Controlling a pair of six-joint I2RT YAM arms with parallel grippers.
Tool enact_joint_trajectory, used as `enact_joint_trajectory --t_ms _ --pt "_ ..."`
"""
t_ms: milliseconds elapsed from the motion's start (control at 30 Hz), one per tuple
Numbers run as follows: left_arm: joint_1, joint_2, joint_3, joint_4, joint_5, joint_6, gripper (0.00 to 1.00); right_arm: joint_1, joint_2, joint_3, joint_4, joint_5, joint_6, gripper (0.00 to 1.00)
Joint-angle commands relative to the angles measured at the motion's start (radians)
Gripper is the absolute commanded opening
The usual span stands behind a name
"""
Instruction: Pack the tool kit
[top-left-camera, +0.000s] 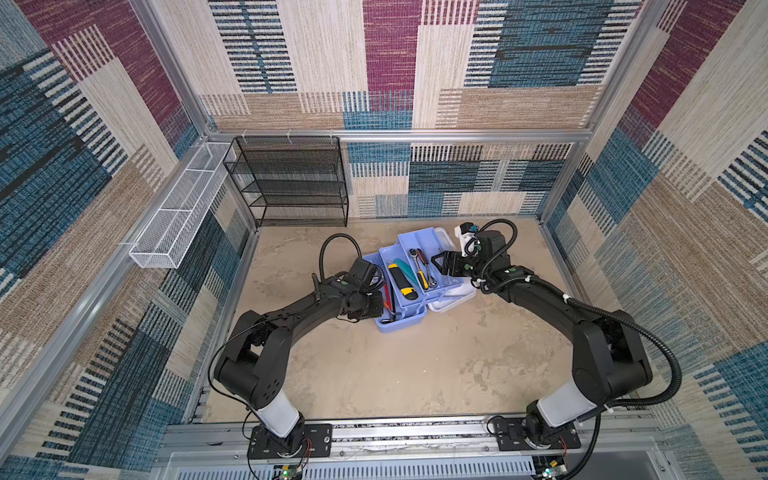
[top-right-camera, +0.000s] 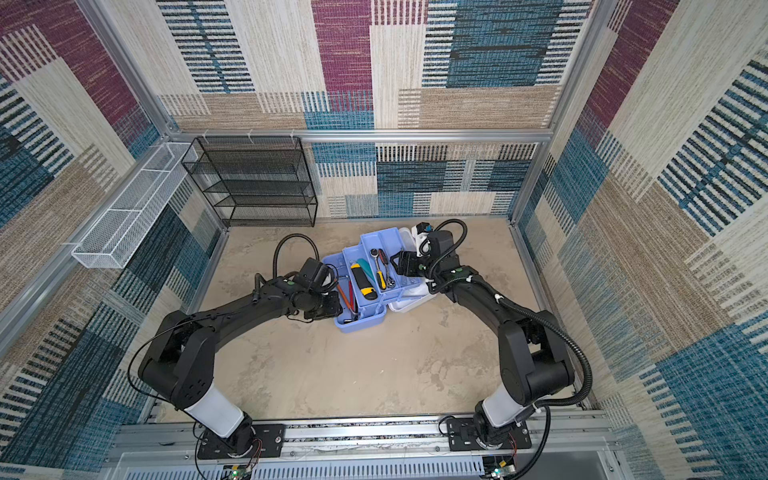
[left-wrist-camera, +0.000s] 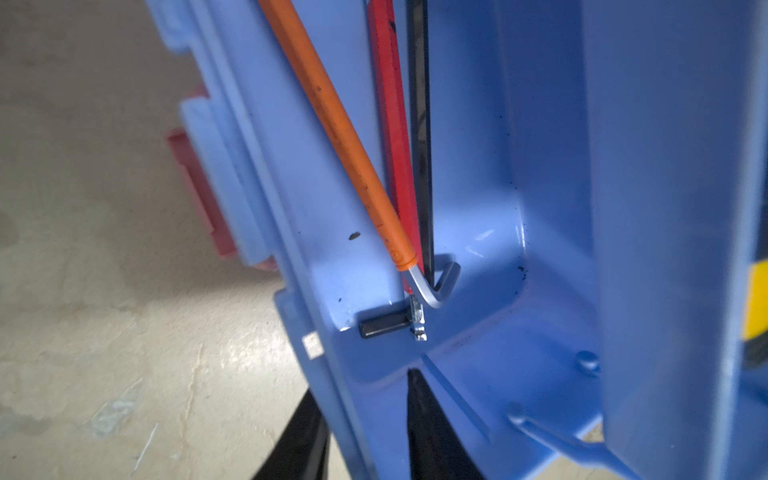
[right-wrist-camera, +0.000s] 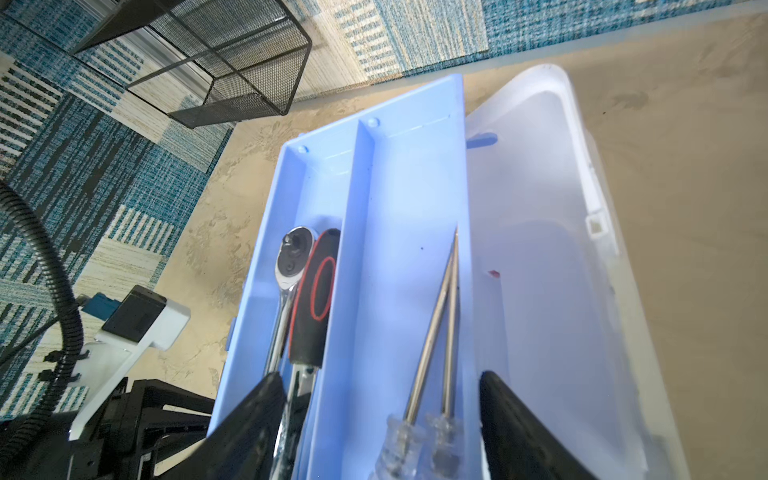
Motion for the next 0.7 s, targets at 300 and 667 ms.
enact_joint_trajectory --t_ms 300,667 --pt "-0.011 0.035 0.037 0.095 0.043 -0.025 0.34 0.053 0.033 0.057 -0.032 -0.025 0.007 0.74" --pt "-0.055 0.122 0.125 0.11 0.058 -0.04 0.34 0.058 0.022 0.078 -0.088 0.035 -0.023 0.74"
